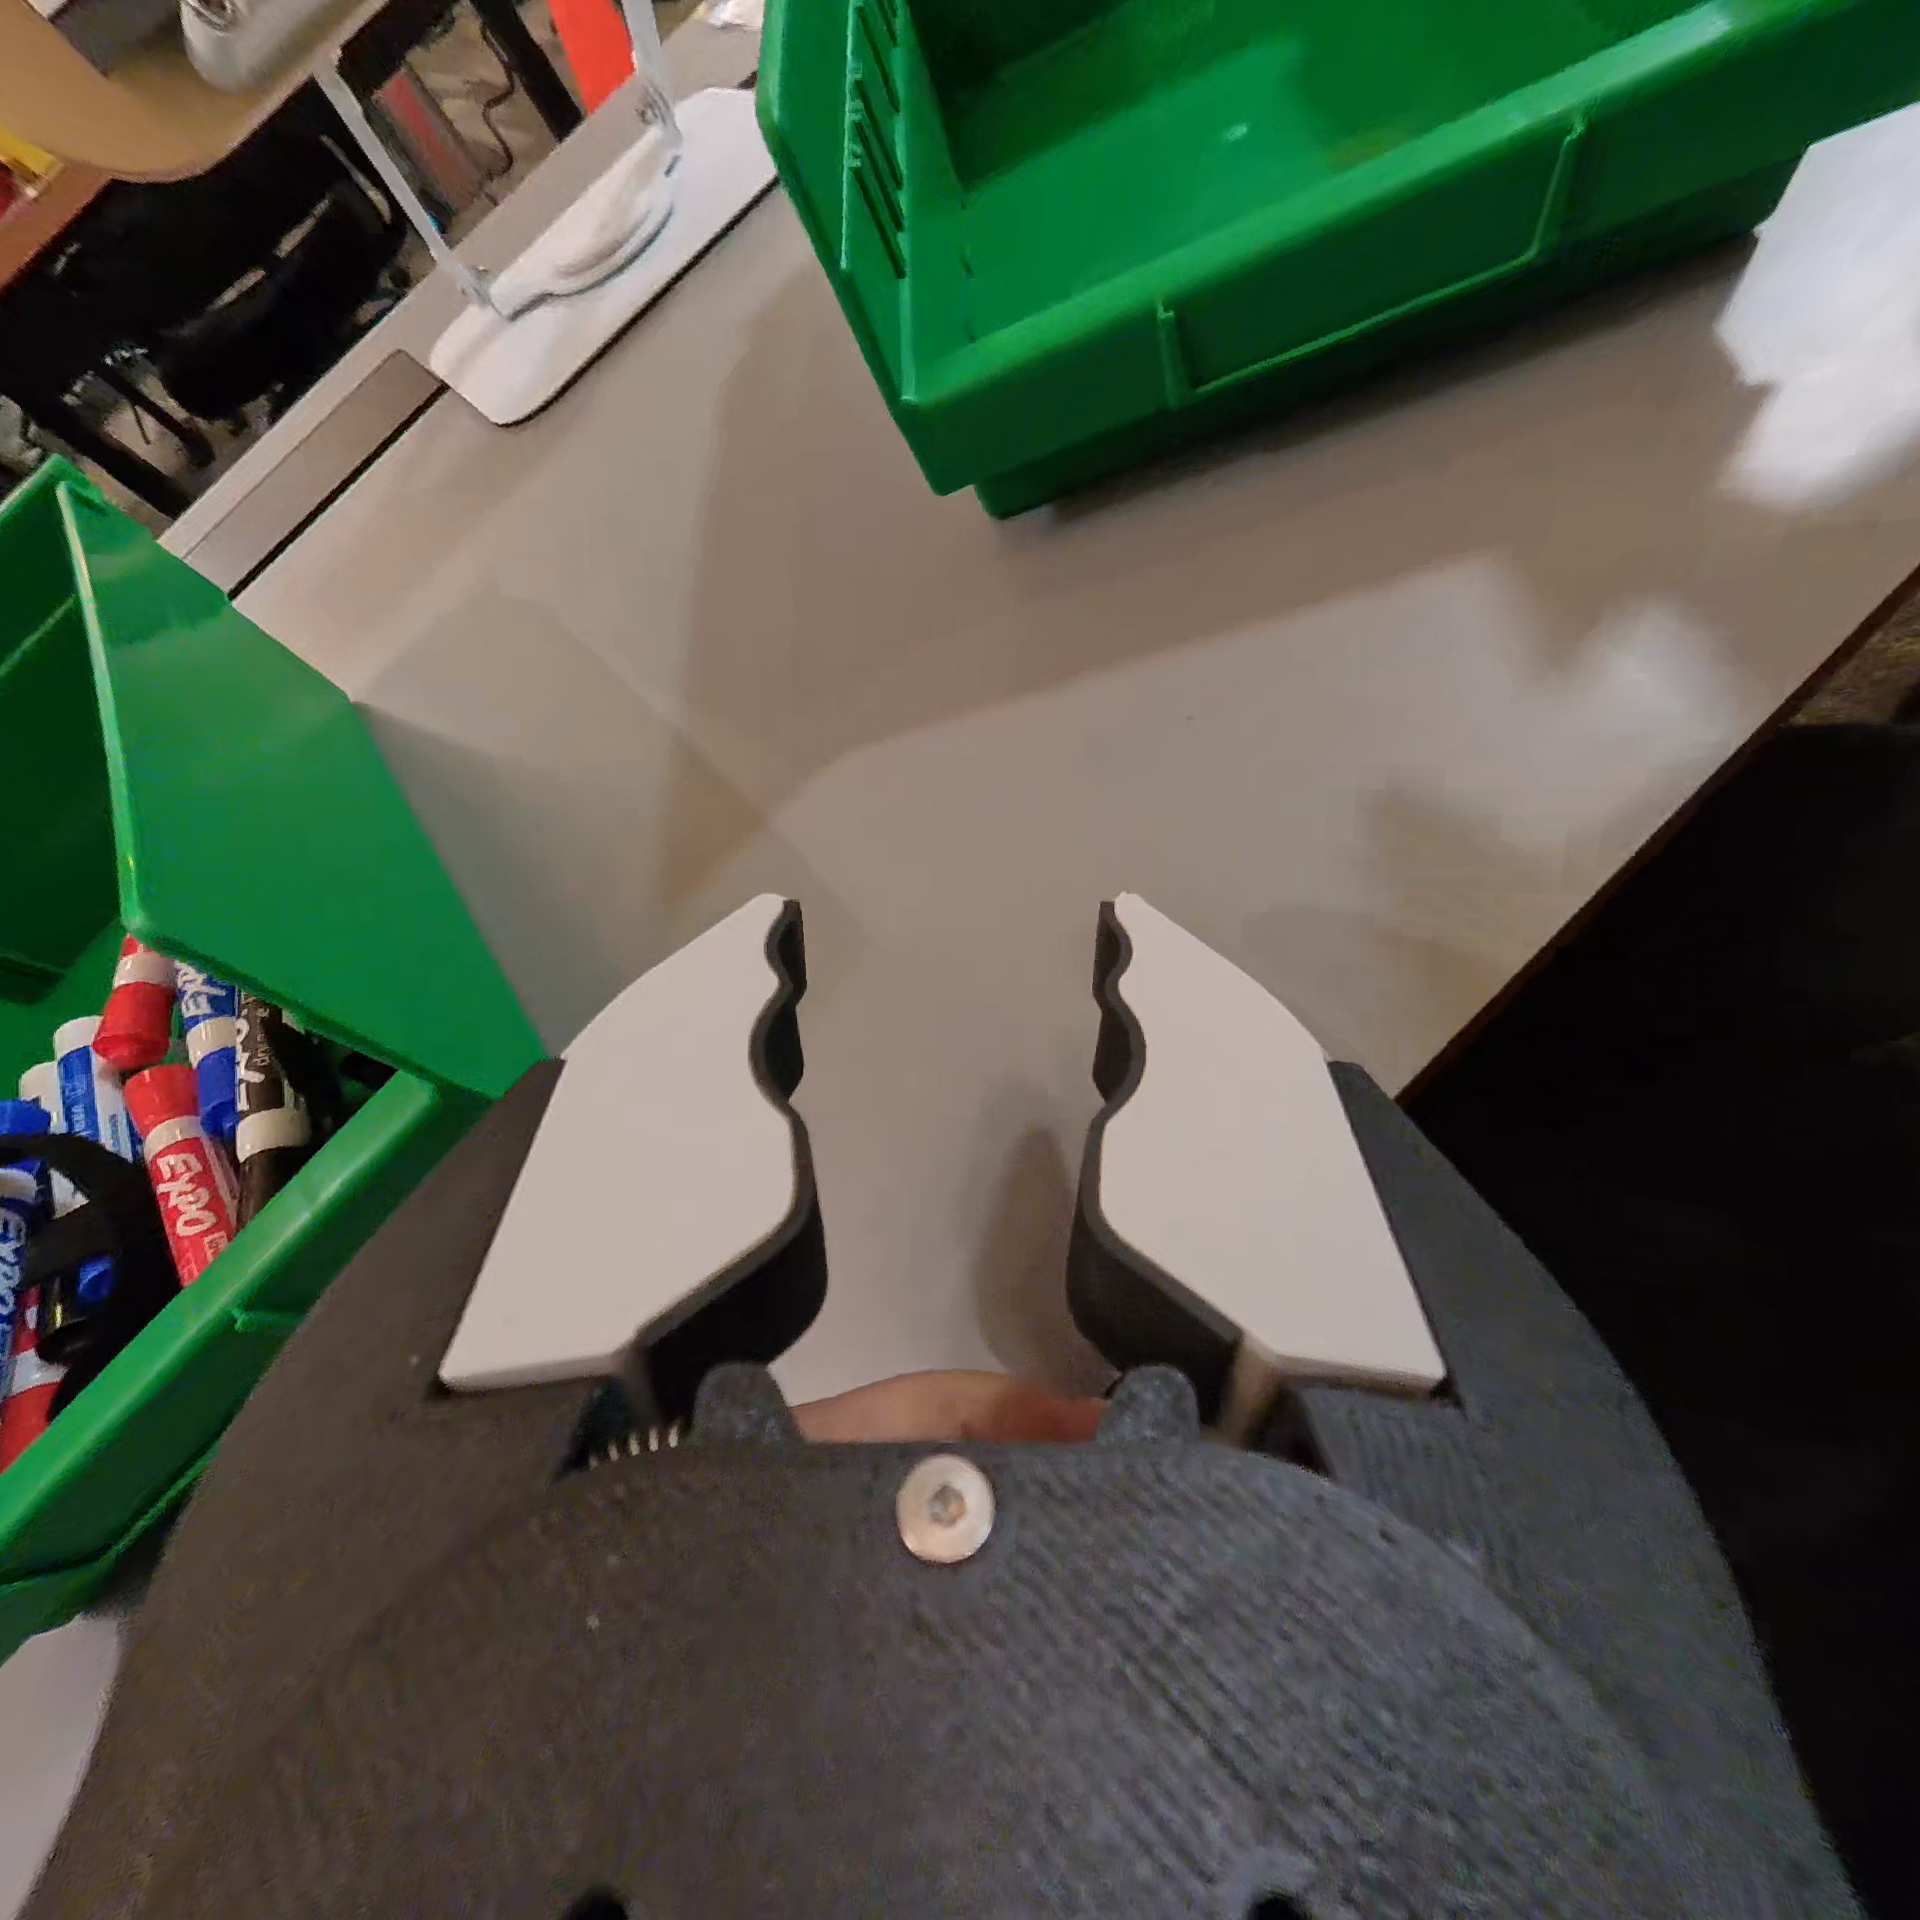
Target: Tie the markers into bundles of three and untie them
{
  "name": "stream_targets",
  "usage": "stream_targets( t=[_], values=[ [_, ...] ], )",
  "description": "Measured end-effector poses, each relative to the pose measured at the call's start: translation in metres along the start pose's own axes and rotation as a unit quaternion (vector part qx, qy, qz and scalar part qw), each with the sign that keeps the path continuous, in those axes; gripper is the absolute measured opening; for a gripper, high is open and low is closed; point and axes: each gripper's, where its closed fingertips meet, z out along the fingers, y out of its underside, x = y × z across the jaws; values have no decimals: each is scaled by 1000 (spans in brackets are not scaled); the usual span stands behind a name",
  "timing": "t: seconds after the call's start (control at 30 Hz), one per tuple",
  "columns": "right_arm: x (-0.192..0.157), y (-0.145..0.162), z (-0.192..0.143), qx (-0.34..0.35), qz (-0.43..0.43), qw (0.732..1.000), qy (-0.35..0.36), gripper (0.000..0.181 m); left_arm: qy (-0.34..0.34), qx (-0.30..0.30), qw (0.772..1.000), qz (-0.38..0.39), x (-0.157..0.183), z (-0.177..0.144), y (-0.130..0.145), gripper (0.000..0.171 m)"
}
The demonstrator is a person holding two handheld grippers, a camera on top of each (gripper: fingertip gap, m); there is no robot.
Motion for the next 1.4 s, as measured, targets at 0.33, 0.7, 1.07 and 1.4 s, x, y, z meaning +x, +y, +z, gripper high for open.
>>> stream_targets(
  t=[0.33,0.7,1.07,1.4],
  values=[
    [108,19,15,-56,-19,992,113,24,27,-13,995,-94,-7,3,8,54],
    [217,25,20,-66,57,992,92,8,47,-14,995,-87,0,5,7,53],
    [288,24,27,-46,65,994,71,3,55,-23,993,-99,2,7,10,50],
    [295,22,15,-53,82,992,77,3,55,-22,993,-106,0,7,10,50]
  ],
)
